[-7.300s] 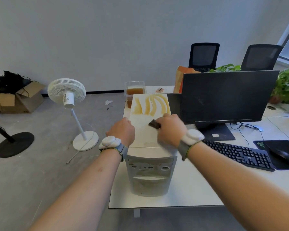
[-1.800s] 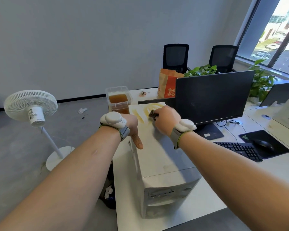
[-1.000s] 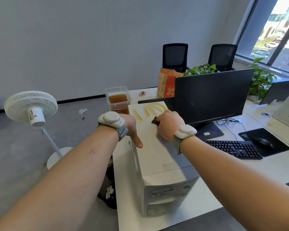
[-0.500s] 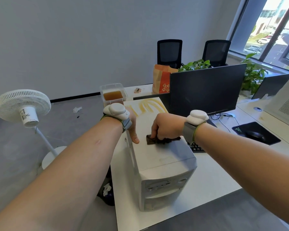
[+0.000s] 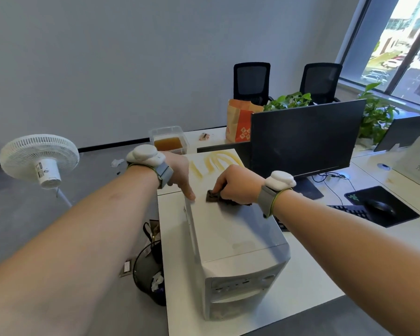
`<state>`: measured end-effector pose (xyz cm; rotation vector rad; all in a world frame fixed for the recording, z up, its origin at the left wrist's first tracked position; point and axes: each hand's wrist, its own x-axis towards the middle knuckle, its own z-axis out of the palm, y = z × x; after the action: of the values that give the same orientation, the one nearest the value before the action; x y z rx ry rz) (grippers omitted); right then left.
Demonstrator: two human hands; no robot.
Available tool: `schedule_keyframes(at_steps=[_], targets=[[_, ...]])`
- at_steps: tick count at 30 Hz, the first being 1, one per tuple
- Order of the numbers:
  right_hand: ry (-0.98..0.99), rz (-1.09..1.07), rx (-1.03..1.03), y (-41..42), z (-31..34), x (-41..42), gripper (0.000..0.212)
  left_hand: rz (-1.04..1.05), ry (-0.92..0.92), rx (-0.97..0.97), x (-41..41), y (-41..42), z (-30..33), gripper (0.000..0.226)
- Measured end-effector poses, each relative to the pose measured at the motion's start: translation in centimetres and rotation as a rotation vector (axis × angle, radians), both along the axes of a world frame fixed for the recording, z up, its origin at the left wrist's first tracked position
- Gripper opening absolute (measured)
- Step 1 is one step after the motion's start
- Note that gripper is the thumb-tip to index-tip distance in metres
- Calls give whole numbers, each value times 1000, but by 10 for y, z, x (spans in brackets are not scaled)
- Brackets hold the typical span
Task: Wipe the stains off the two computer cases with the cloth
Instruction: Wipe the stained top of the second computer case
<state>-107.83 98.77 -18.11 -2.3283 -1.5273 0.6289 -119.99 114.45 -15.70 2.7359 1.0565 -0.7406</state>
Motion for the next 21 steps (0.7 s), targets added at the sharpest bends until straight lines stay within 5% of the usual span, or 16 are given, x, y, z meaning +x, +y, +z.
schedule_keyframes(at_steps=[3, 6, 15, 21], targets=[[-32, -29, 53, 19, -8, -2, 33, 83, -228, 18, -4, 13, -12, 72], [-120, -5, -5, 42, -8, 2, 25, 141, -284, 59, -7, 11, -15, 97], [-194, -55, 66, 119, 21, 15, 23, 155, 17, 35, 19, 25, -17, 104], [-410, 152, -64, 151, 6, -2, 26, 101, -15, -3, 20, 25, -13, 101]])
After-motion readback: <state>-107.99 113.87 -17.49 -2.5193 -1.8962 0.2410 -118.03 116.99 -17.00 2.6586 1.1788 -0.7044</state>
